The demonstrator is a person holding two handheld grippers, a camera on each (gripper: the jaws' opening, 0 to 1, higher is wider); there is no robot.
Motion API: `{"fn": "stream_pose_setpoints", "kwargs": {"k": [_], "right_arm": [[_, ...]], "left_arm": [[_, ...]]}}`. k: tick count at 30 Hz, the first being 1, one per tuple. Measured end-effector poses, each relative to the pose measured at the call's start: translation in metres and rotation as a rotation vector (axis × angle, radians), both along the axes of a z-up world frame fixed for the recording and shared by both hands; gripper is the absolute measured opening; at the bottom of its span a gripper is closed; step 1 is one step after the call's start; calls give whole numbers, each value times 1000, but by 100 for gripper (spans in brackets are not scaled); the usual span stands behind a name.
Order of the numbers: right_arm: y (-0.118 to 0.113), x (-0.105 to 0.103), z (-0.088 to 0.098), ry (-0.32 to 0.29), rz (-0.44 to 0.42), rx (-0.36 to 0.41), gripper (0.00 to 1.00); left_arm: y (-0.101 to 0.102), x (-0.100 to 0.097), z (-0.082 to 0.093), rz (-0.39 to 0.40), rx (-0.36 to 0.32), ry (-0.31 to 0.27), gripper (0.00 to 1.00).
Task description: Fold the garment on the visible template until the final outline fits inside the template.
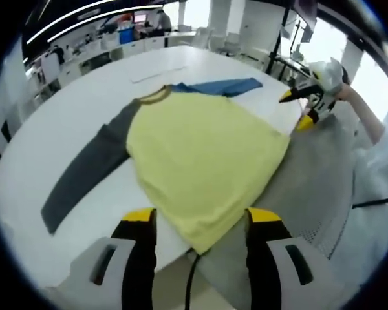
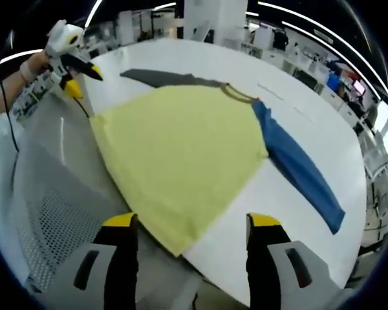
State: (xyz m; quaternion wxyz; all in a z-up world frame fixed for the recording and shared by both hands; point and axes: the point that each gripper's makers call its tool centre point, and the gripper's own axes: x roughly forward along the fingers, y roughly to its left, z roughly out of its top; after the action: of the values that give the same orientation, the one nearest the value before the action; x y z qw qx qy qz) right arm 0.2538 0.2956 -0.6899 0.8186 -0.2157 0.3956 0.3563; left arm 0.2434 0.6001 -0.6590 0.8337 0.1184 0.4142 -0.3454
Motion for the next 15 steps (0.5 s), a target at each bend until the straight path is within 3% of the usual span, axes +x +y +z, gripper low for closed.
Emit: {"fn": "stream_pose_setpoints", "kwargs": {"k": [8, 15], "right_arm": [[4, 2, 9, -30, 5, 1, 78], [8, 2, 14, -38, 11, 15, 79]], "left_arm": [[-4, -2, 3, -16, -7, -11, 59], [-6, -2, 9, -23, -6, -31, 62]]}}
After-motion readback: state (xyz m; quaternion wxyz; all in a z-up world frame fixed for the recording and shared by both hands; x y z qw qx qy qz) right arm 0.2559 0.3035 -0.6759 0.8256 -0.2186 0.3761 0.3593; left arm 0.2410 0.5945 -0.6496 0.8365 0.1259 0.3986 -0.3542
